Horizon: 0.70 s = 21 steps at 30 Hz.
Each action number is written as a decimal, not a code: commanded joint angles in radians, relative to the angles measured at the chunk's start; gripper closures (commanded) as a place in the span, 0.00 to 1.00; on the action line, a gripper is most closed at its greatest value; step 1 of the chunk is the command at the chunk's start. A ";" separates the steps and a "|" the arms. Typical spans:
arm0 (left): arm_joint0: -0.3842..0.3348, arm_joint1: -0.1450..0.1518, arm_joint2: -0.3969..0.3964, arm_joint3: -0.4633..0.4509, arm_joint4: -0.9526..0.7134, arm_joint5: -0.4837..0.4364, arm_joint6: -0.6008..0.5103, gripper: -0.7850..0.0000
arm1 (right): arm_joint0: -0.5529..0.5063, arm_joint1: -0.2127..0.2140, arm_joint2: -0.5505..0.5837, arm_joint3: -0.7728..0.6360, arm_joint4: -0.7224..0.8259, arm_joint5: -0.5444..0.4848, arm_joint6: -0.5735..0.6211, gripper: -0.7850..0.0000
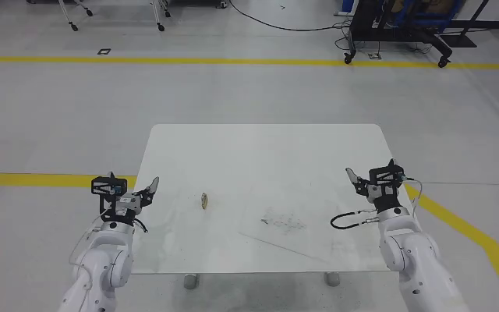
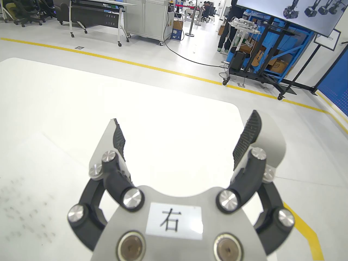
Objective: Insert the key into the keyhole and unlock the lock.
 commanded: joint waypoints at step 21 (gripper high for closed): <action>0.000 0.000 0.000 0.000 0.000 0.000 0.000 0.00 | 0.132 -0.013 -0.191 0.065 -0.082 -0.145 0.131 0.00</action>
